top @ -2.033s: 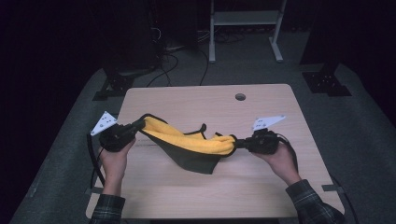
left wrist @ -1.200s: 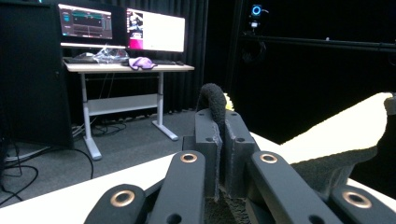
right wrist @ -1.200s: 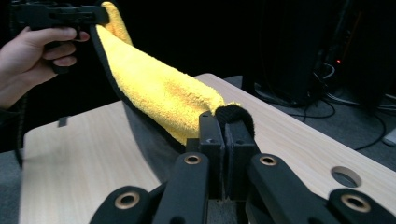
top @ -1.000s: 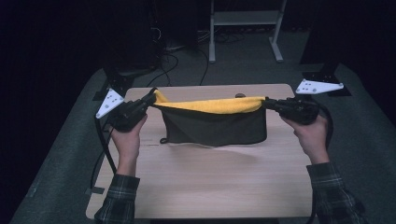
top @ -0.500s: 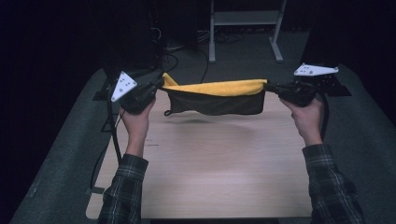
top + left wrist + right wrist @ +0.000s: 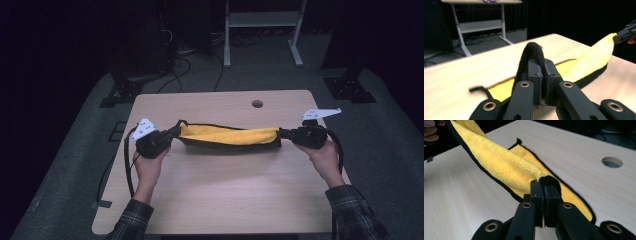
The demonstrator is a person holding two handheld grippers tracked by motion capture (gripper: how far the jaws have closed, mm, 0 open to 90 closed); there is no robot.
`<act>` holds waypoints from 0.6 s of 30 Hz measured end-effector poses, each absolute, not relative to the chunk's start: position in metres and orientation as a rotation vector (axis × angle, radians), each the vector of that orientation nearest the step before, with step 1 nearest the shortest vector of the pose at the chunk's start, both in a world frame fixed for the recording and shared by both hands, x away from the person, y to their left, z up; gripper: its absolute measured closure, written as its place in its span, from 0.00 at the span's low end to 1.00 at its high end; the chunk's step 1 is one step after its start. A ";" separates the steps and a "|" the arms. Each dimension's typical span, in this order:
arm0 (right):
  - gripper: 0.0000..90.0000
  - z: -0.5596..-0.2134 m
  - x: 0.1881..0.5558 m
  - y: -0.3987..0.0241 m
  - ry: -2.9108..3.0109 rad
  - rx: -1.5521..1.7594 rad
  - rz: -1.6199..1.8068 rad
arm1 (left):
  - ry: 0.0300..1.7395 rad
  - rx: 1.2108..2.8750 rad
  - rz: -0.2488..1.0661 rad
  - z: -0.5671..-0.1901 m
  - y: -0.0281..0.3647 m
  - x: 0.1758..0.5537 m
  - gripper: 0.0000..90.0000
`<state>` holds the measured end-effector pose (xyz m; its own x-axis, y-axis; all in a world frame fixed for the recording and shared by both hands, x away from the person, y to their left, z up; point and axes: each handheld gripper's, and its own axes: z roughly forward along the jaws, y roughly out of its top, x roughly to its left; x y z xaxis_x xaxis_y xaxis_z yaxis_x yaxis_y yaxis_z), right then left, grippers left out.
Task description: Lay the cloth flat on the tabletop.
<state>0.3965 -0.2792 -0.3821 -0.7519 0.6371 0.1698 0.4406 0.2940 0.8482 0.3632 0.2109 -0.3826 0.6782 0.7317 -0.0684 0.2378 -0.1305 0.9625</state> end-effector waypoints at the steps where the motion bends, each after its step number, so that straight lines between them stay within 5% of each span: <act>1: 0.97 -0.384 0.392 -0.280 2.366 1.001 1.445 | 0.792 1.705 0.507 -0.384 0.212 0.359 0.96; 18: 0.97 -0.411 0.339 -0.280 2.512 0.969 1.388 | 0.826 1.829 0.375 -0.417 0.218 0.298 0.95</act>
<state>0.3389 -0.2802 -0.4110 -0.7898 0.5801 0.1995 0.4776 0.3773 0.7934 0.2977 0.2182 -0.4172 0.7130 0.6905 -0.1219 0.3633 -0.2152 0.9065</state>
